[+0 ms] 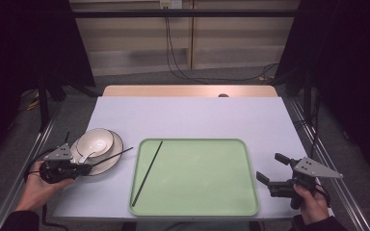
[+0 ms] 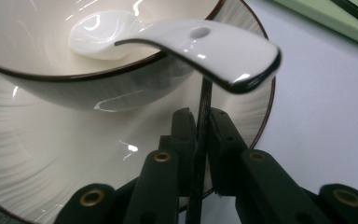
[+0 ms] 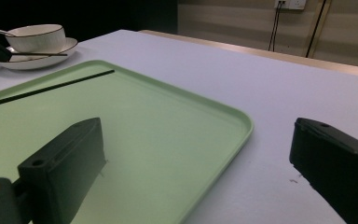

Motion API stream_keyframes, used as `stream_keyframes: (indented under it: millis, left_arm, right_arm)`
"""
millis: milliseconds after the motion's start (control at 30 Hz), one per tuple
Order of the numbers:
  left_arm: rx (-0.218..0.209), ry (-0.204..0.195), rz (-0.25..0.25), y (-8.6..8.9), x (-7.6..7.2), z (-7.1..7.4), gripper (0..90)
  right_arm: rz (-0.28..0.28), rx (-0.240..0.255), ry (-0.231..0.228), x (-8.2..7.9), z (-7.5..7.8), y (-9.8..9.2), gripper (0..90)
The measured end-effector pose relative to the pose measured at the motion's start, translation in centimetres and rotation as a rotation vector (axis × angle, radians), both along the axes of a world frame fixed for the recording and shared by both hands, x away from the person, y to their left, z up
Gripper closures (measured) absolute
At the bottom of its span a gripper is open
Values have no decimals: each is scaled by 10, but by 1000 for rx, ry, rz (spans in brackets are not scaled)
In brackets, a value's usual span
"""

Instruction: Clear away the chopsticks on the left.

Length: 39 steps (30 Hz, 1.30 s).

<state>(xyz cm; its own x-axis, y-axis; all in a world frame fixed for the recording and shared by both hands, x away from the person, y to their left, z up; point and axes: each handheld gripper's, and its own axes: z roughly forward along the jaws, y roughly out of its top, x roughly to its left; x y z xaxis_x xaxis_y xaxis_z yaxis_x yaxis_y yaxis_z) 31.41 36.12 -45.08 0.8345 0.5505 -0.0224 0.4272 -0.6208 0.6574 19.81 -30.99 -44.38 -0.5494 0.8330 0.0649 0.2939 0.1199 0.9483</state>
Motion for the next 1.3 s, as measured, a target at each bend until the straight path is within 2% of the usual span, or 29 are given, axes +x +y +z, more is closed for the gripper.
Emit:
stream_keyframes:
  millis: [33, 133, 233, 300, 400, 500, 567, 600, 633, 767, 867, 1033, 1100, 1300]
  left_arm:
    - [10, 1, -1, -1, -1, 1, 833]
    - [-4, 21, -10, -5, -1, 3, 853]
    - [1, 27, 7, -7, -2, 6, 856]
    - [-15, 40, 16, -8, -3, 8, 857]
    - [-38, 35, 31, -8, -5, 9, 858]
    - [-58, 47, 38, -6, -9, 12, 858]
    - [-71, 35, 39, -5, -12, 15, 858]
    - [-97, 33, 49, -5, -14, 16, 858]
    - [-93, 33, 45, -4, -15, 18, 858]
    - [-121, 39, 55, -7, -19, 22, 858]
    - [-156, 41, 74, -9, -23, 27, 858]
    - [-186, 37, 96, -17, -32, 35, 857]
    - [-214, 41, 95, -21, -36, 38, 858]
    - [-247, 37, 147, -35, -48, 44, 858]
  right_arm:
    - [4, 7, 0, 0, 0, 0, 29]
    - [-1, 8, 1, 0, 0, 0, 29]
    - [-3, 5, -3, 0, 0, 0, 29]
    - [1, 1, -7, 0, 0, -1, 29]
    - [4, 2, -3, 0, 0, -1, 29]
    - [1, 2, -6, 0, 0, -1, 29]
    - [-1, -1, -7, 0, 0, -1, 29]
    - [0, 2, -5, 0, 0, -1, 29]
    - [-1, 0, -7, 0, 0, -1, 29]
    - [-1, 9, -4, 0, 0, -1, 29]
    - [-2, 10, -3, 0, 1, -1, 29]
    - [-3, 10, -2, -1, 1, -1, 30]
    - [-4, 11, -2, 0, 0, -1, 29]
    - [-5, 12, -1, 0, 1, -1, 29]
